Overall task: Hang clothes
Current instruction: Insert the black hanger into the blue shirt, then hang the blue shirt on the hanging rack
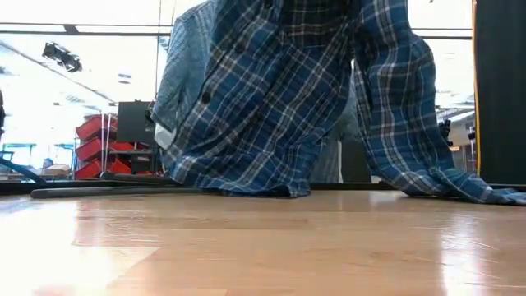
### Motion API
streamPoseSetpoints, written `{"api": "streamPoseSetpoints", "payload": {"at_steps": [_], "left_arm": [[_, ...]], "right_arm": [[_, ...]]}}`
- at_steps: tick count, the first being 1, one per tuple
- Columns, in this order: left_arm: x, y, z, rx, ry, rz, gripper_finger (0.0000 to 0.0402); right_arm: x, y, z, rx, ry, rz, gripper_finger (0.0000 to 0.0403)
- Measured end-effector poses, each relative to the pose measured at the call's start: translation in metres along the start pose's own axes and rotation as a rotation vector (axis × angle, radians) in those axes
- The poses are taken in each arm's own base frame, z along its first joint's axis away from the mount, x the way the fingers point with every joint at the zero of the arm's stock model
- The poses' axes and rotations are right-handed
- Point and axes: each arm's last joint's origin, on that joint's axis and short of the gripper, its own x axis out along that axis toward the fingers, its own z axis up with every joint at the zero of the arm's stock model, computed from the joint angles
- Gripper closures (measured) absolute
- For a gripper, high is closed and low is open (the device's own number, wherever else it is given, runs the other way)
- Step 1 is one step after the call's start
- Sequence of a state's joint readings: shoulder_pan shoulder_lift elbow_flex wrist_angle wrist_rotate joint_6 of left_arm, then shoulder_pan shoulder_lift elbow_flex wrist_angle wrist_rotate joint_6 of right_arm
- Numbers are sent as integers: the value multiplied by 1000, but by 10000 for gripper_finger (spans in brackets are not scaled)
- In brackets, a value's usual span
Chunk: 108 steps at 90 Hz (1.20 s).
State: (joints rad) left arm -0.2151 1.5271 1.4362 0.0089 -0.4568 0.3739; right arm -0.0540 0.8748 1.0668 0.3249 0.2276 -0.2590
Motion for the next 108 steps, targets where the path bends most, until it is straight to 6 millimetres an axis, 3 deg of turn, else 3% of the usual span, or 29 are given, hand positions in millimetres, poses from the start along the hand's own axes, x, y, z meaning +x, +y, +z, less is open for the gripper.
{"api": "streamPoseSetpoints", "payload": {"at_steps": [15,28,44,52,62,73,96,108], "left_arm": [[38,7,-43,35,140,46,146],[63,36,-75,19,195,38,162],[83,74,-116,9,316,58,173],[85,91,-125,-5,332,73,174],[85,101,-129,-17,323,71,174],[85,106,-123,12,297,76,174],[84,119,-92,126,223,118,174],[83,127,-82,206,226,180,174]], "right_arm": [[12,6,-4,-92,127,114,402],[38,6,-22,-244,339,141,402],[70,-18,-34,-371,474,138,402],[84,-36,-36,-385,506,153,402],[97,-57,-28,-399,525,151,402],[106,-72,-4,-414,490,152,402],[108,-81,62,-575,290,98,403],[105,-83,83,-670,228,35,403]]}}
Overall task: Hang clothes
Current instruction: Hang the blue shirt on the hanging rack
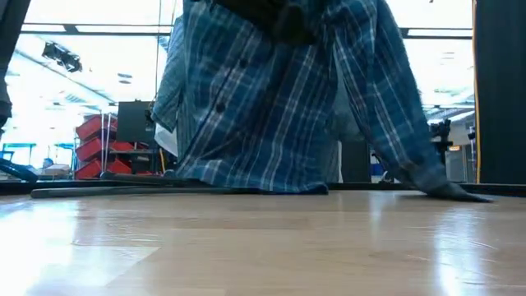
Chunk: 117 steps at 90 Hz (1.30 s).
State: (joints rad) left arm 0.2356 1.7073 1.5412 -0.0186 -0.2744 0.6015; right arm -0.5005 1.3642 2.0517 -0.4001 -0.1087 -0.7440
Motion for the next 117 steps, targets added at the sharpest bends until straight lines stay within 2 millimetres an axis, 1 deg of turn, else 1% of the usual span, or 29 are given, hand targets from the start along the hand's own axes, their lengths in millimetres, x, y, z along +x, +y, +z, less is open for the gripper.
{"api": "streamPoseSetpoints", "payload": {"at_steps": [8,14,33,48,66,77,84,89,102,111,117], "left_arm": [[0,4,-1,29,34,49,174],[1,6,-6,34,71,58,174],[-4,1,-11,1,141,-9,174],[-4,2,-32,-81,305,-58,174],[-10,-6,-41,-126,413,-127,174],[-9,-8,-57,-159,479,-131,174],[-3,-8,-70,-191,451,-132,174],[6,-8,-78,-221,399,-142,175],[29,-1,-94,-278,281,-142,182],[36,6,-100,-287,246,-104,190],[38,10,-97,-295,200,-80,195]], "right_arm": [[-4,-7,4,-54,14,-54,403],[-4,-10,2,-75,30,-78,403],[-2,-22,-16,-120,121,-126,403],[-3,-33,-26,-151,169,-183,403],[-9,-49,-23,-188,125,-296,403],[-11,-52,-24,-189,125,-314,403],[-10,-52,-25,-188,121,-304,403],[-10,-51,-24,-187,112,-295,403],[-9,-49,-22,-168,46,-238,403],[-8,-46,-23,-142,25,-178,403],[-7,-41,-28,-92,47,-107,403]]}}
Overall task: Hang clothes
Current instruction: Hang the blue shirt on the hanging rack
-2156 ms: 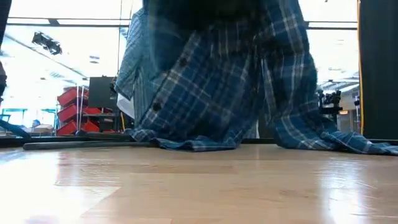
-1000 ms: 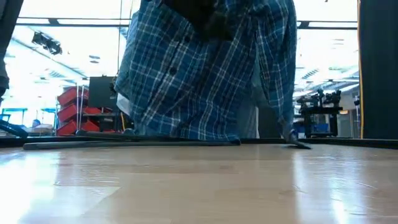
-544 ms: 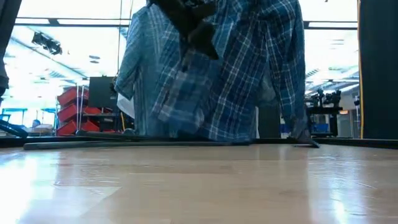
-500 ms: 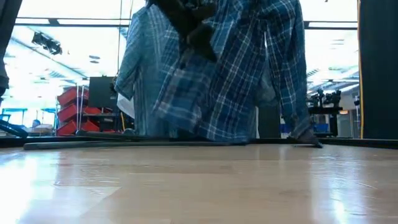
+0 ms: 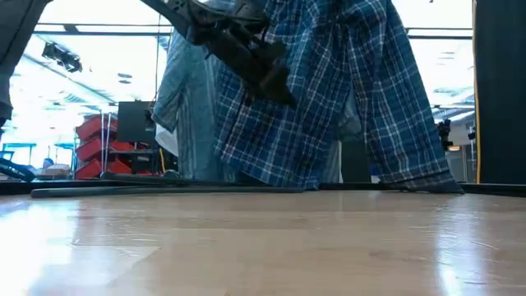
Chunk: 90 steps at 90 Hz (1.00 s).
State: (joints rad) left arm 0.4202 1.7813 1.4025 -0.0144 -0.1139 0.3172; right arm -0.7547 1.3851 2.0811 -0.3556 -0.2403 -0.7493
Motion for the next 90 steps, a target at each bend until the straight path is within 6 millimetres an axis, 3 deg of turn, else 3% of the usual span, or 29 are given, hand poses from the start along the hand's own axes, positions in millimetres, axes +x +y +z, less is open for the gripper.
{"api": "streamPoseSetpoints", "payload": {"at_steps": [14,26,38,67,77,90], "left_arm": [[-28,4,35,17,-245,-68,199],[-72,-2,70,95,-440,-100,199],[-114,-6,91,197,-530,-40,199],[-183,27,108,351,-429,523,199],[-192,34,112,424,-354,697,199],[-185,31,108,603,-243,720,199]], "right_arm": [[17,18,-32,60,165,148,403],[36,32,-63,105,284,219,403],[52,39,-85,148,332,242,403],[55,55,-101,268,406,379,403],[53,59,-102,344,415,436,403],[50,64,-103,447,417,512,403]]}}
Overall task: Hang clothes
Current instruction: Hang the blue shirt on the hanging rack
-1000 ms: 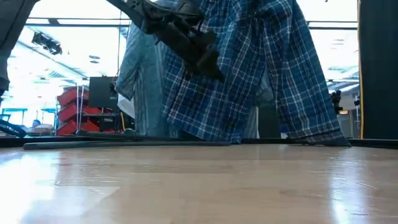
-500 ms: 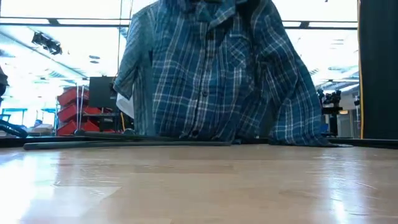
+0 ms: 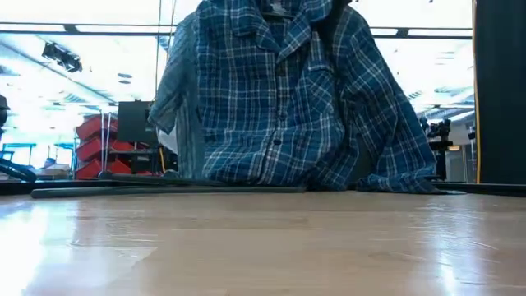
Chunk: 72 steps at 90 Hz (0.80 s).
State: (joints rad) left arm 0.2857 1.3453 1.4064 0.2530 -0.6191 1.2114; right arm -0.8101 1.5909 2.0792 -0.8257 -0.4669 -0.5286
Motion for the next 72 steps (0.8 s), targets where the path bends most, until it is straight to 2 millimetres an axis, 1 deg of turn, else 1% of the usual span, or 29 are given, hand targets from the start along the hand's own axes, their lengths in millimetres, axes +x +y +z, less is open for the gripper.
{"api": "streamPoseSetpoints", "payload": {"at_steps": [7,13,24,37,43,48,61,72], "left_arm": [[2,-5,-1,56,33,-3,199],[2,-5,-2,82,83,15,199],[5,-11,-4,130,154,16,199],[1,-28,4,220,129,-71,199],[-3,-32,9,263,119,-83,199],[-5,-34,11,318,150,-79,199],[-2,-35,5,394,291,-59,199],[0,-37,0,428,324,-78,199]], "right_arm": [[0,3,-3,33,22,42,403],[0,5,-5,70,30,75,403],[0,5,-5,139,25,92,403],[0,5,-4,188,28,77,403],[0,5,-4,196,29,73,403],[0,5,-5,209,32,77,403],[-2,9,-7,249,44,146,403],[-2,16,-6,260,49,206,403]]}}
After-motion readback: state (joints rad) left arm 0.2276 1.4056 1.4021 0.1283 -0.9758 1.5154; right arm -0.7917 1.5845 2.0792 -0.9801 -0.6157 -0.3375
